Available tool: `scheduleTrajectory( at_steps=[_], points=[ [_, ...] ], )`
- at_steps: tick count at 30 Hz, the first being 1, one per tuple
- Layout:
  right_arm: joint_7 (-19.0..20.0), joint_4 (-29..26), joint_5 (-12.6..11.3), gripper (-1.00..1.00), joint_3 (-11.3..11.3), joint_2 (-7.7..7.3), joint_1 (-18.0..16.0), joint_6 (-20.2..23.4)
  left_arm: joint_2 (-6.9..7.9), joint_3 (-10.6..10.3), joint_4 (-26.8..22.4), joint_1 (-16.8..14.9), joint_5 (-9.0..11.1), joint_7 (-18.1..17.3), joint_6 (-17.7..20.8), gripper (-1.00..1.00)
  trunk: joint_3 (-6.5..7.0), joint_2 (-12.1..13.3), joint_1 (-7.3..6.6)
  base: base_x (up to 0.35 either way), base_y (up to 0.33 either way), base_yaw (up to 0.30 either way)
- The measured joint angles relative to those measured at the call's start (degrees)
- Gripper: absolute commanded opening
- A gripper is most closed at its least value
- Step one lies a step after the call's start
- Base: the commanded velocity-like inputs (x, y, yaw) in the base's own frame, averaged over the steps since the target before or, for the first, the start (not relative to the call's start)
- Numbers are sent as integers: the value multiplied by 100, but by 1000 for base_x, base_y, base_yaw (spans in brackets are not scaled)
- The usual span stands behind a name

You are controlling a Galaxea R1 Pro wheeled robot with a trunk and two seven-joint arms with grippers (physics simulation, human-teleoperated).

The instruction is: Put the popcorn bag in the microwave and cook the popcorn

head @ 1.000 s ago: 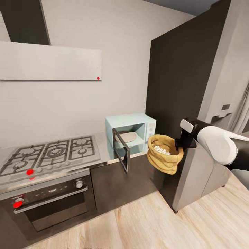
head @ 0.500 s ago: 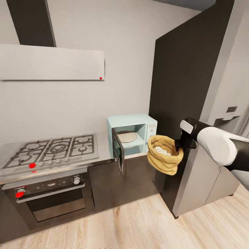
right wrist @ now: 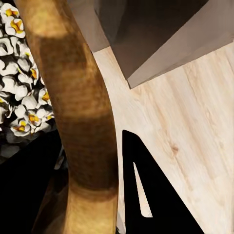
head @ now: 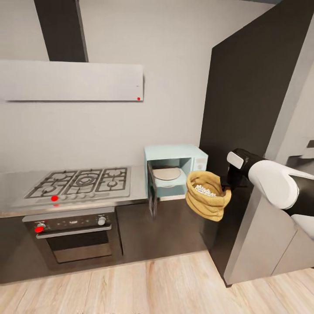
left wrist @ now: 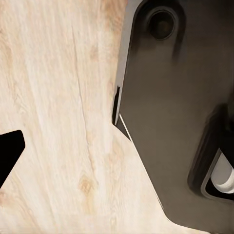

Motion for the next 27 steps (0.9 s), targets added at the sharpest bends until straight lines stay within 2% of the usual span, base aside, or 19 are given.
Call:
scheduleTrajectory(
  at_steps=[12,24,27],
  points=[
    [0,1,-1,-100,-5,91,62,-7,-9,0,0,0,0,0,0,100,0,0,0,0,-291,278],
    [3,-1,1,-100,-7,95,65,-18,-9,0,-6,0,-4,0,-4,100,0,0,0,1,-20,278],
    [8,-1,-6,-100,-18,95,66,-22,-9,1,-8,0,-3,0,-4,100,0,1,-2,203,104,178]
  ],
)
